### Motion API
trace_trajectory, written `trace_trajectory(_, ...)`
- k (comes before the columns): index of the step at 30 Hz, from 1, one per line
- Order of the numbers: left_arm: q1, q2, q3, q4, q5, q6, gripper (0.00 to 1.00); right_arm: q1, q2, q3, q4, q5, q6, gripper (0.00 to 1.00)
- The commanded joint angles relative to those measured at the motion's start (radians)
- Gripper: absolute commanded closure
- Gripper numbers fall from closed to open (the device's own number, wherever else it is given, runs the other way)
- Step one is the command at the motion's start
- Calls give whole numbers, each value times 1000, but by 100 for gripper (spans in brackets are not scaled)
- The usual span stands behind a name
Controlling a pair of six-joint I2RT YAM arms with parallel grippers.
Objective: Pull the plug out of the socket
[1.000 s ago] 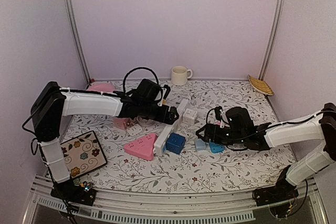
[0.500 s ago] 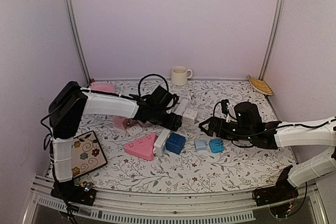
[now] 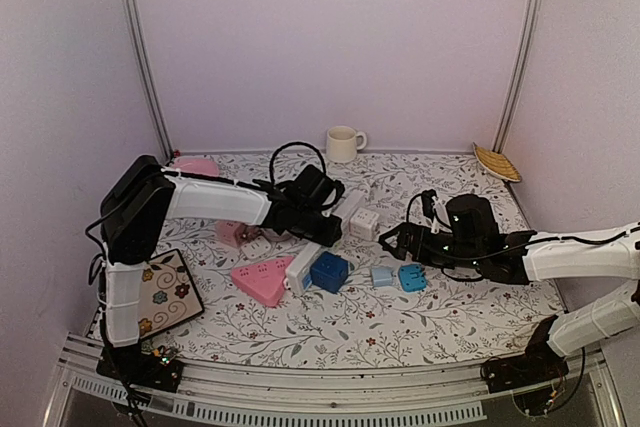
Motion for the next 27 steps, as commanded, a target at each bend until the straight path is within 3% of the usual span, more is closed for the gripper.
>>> trace_trajectory(1, -9, -23, -15, 22, 11, -9, 80, -5, -18, -8, -8, 19, 9, 2)
trace_trajectory(5, -9, -110, -88, 103, 27, -19, 88, -6, -22, -12, -3, 17, 14, 1)
trace_trajectory(17, -26, -392, -334, 393, 127, -92, 94, -23, -88, -53, 110, -13, 65, 1)
trace_trajectory(27, -125, -451, -361, 490, 150, -61, 94, -41, -111, -124, 330, -100, 138, 1)
